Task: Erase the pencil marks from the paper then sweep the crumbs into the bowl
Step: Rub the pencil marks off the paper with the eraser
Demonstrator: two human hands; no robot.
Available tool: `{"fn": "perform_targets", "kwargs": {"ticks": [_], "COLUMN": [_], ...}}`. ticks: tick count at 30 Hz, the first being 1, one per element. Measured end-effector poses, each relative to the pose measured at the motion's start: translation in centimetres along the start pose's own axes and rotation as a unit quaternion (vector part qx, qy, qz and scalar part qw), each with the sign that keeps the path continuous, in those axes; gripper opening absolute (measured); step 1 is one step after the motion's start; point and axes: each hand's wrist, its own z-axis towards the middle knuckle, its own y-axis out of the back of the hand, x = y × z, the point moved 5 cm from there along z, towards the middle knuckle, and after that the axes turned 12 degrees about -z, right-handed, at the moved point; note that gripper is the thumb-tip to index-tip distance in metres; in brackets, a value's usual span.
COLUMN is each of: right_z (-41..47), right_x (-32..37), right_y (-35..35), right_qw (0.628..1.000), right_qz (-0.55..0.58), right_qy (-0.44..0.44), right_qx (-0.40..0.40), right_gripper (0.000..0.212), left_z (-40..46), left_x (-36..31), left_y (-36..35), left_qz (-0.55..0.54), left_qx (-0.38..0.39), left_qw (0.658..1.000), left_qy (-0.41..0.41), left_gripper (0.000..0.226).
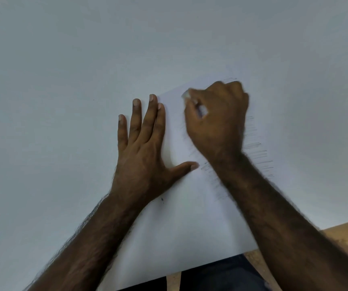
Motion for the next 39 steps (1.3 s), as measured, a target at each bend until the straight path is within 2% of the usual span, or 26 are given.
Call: {"fn": "perform_targets", "kwargs": {"ticks": [3, 7, 9, 13, 15, 20, 26, 27, 30, 32, 37, 39], "right_z": [0.6, -1.7, -1.6, 0.6, 0.5, -2.0, 0.9, 0.7, -1.3, -1.7, 1.2, 0.5], "right_x": [-1.0, 2.1, 1.8, -1.5, -1.5, 2.0, -3.0, -2.4, 1.5, 2.3, -1.9, -0.6], "right_y": [0.0, -0.3, 0.0, 0.2, 0.1, 0.0, 0.7, 0.7, 0.0, -0.1, 0.3, 0.1], "right_qw": [0.999, 0.997, 0.998, 0.998, 0.998, 0.998, 0.995, 0.996, 0.998, 0.996, 0.997, 0.999], "right_qz": [0.007, 0.024, 0.006, -0.023, -0.015, 0.003, -0.033, -0.023, 0.005, 0.007, -0.023, -0.010], "right_qy": [-0.043, 0.045, 0.054, -0.049, -0.065, 0.035, -0.095, -0.088, 0.018, 0.056, -0.067, -0.037], "right_qx": [-0.004, 0.049, 0.040, 0.006, 0.010, 0.050, 0.012, 0.019, 0.060, 0.069, 0.011, 0.034], "right_gripper": [0.010, 0.014, 0.014, 0.012, 0.012, 0.014, 0.015, 0.014, 0.013, 0.014, 0.013, 0.014], "left_z": [0.0, 0.0, 0.0, 0.0, 0.0, 0.0, -0.1, -0.1, -0.1, -0.1, -0.1, -0.1], "left_x": [0.0, -0.2, -0.1, 0.0, 0.0, 0.0, 0.0, 0.0, 0.0, 0.1, 0.1, 0.1], "left_y": [0.0, 0.1, 0.1, 0.0, -0.1, -0.1, -0.1, -0.1, -0.1, -0.1, -0.1, -0.1], "left_qz": [0.001, -0.001, 0.000, -0.001, -0.002, 0.001, 0.001, 0.002, 0.002, -0.001, 0.003, 0.005], "left_qx": [0.003, 0.001, 0.001, 0.009, 0.007, -0.001, -0.001, -0.001, -0.001, -0.003, 0.000, -0.001], "left_qw": [1.000, 1.000, 1.000, 1.000, 1.000, 1.000, 1.000, 1.000, 1.000, 1.000, 1.000, 1.000], "left_qy": [0.000, -0.002, -0.001, 0.003, 0.002, -0.006, -0.006, -0.006, -0.009, -0.010, -0.006, -0.007], "left_gripper": [0.133, 0.127, 0.127, 0.133, 0.132, 0.126, 0.132, 0.132, 0.127, 0.126, 0.132, 0.131]}}
